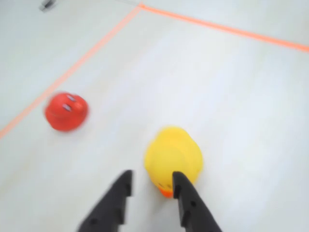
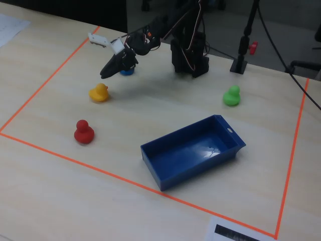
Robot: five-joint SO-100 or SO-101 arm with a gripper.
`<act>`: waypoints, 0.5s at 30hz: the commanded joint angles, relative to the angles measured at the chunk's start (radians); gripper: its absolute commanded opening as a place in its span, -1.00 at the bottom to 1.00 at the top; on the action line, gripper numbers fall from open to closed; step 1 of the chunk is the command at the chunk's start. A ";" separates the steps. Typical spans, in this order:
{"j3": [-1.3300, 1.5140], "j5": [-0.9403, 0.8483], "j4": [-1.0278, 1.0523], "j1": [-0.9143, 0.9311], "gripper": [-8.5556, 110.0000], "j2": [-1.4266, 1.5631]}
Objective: Grasp yellow duck and put it into box.
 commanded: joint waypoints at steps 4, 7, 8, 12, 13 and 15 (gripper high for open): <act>-0.003 -0.003 -0.092 0.028 -0.46 -0.054; -0.012 -0.008 -0.133 0.026 -0.40 -0.100; -0.023 -0.011 -0.138 0.026 -0.40 -0.121; -0.114 -0.017 -0.141 0.014 -0.39 -0.247; -0.140 -0.020 -0.146 0.009 -0.39 -0.282; -0.189 -0.021 -0.160 0.003 -0.39 -0.345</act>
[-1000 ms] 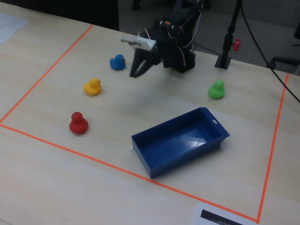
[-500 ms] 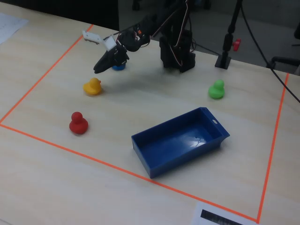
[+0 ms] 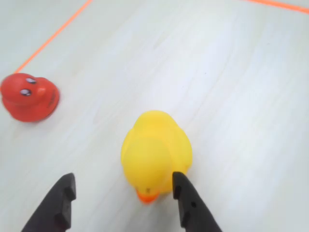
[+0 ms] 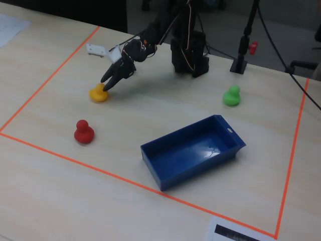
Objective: Grasp yellow duck and put it into box.
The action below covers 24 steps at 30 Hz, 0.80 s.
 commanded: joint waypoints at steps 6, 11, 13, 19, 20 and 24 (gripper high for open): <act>-0.232 -0.012 -0.037 -0.017 -0.40 -0.198; -0.316 -0.112 0.032 -0.015 -0.76 -0.275; -0.350 -0.112 0.061 -0.009 -0.85 -0.285; -0.445 -0.140 0.242 0.003 -0.85 -0.278; -0.469 -0.141 0.290 0.003 -0.85 -0.273; -0.552 -0.110 0.422 -0.008 -0.85 -0.245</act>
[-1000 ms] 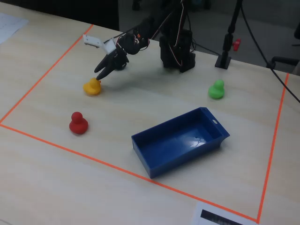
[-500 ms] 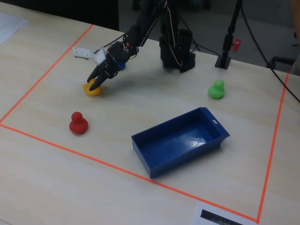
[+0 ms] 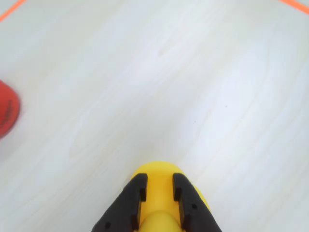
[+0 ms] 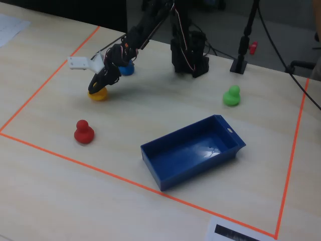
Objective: Grasp yellow duck and put it into box.
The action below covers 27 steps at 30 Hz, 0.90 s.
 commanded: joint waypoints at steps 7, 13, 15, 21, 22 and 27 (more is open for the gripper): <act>-0.181 0.150 0.232 -0.087 -0.85 0.190; -0.299 0.259 0.509 -0.322 -0.85 0.388; -0.224 0.259 0.545 -0.413 -0.85 0.491; 0.041 0.252 0.673 -0.692 -0.85 0.819; 0.055 0.258 0.710 -0.735 -0.85 0.857; -0.017 0.301 0.896 -0.931 -0.85 0.905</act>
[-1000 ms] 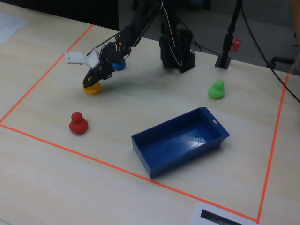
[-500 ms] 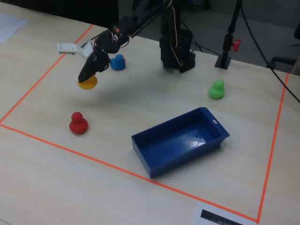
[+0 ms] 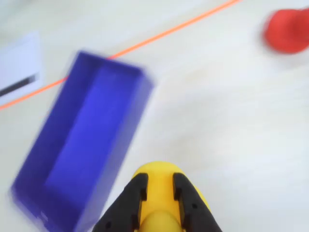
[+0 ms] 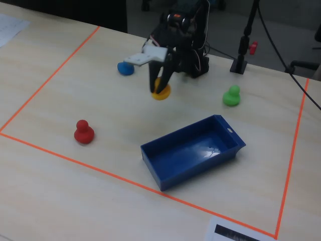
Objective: Grasp yellow duck and put it into box.
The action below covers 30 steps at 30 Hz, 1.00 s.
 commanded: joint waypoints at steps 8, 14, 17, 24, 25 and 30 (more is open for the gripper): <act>-0.476 0.089 0.212 -0.328 -0.86 -0.262; -0.793 0.120 0.225 -0.391 -0.86 -0.580; -0.885 0.120 0.210 -0.397 -0.86 -0.724; -0.844 0.104 0.040 -0.364 -0.86 -0.940; -0.818 0.104 0.009 -0.356 -0.86 -0.957; -0.699 0.097 -0.126 -0.318 -0.83 -1.000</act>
